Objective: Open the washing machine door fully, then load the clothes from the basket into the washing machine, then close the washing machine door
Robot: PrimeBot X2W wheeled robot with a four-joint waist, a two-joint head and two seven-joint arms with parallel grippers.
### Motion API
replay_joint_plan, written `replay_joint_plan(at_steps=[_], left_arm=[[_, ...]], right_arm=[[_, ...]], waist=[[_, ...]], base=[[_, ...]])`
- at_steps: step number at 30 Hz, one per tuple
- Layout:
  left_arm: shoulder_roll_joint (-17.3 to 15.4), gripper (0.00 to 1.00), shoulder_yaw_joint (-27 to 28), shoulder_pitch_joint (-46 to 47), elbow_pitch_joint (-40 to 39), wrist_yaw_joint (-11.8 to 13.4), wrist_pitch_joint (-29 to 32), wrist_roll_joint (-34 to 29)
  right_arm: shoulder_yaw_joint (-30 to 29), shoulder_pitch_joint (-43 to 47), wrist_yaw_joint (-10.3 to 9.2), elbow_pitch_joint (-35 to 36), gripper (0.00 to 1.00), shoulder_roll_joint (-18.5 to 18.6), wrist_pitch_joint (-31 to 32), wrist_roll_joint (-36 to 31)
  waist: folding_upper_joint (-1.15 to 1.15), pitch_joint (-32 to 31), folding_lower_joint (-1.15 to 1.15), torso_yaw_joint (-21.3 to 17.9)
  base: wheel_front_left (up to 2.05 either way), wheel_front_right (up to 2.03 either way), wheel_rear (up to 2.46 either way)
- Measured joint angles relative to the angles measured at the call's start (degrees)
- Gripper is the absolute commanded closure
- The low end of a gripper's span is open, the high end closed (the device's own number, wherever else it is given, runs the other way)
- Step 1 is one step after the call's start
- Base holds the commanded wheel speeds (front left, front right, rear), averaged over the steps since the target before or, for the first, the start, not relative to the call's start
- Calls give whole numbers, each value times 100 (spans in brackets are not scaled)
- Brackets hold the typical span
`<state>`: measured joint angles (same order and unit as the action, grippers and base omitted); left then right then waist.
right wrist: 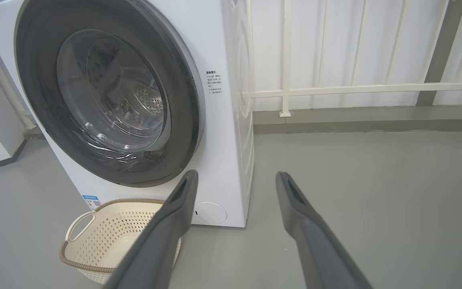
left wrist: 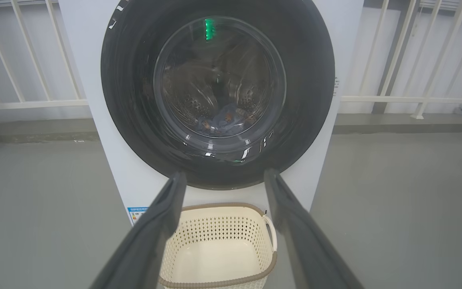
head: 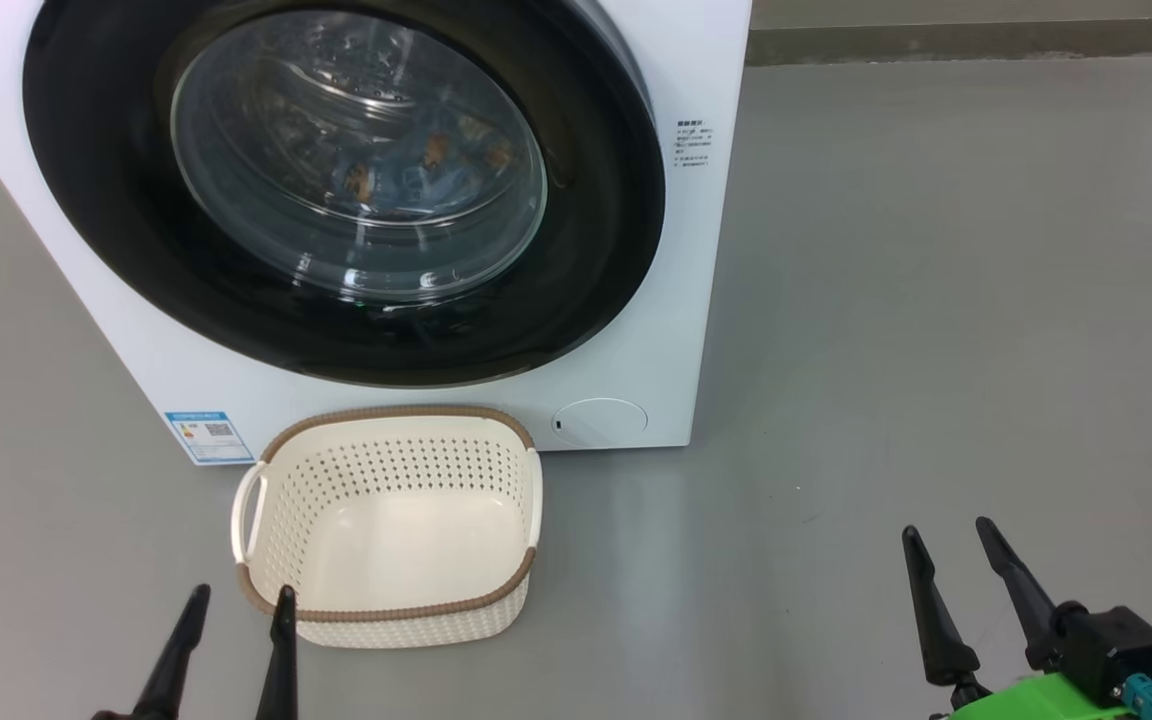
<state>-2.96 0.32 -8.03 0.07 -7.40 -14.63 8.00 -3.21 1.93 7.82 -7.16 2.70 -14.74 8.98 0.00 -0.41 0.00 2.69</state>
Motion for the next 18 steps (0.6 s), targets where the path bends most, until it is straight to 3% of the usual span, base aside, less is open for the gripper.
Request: replay_joint_plan(at_steps=[1, 6, 18], left_arm=[[10, 100, -1, 0, 36, 1, 2, 3], [97, 100, -41, -54, 296, 1, 24, 82], [80, 100, -46, -42, 408, 2, 162, 911]], right_arm=[[4, 13, 1, -35, 100, 0, 1, 2], [22, 147, 2, -331, 100, -41, 35, 76], [3, 156, 2, -369, 100, -43, 233, 864]], waist=[[0, 0, 0, 2], [0, 1, 0, 1], [0, 7, 1, -29]], base=[[0, 0, 0], [0, 0, 0], [0, 0, 0]])
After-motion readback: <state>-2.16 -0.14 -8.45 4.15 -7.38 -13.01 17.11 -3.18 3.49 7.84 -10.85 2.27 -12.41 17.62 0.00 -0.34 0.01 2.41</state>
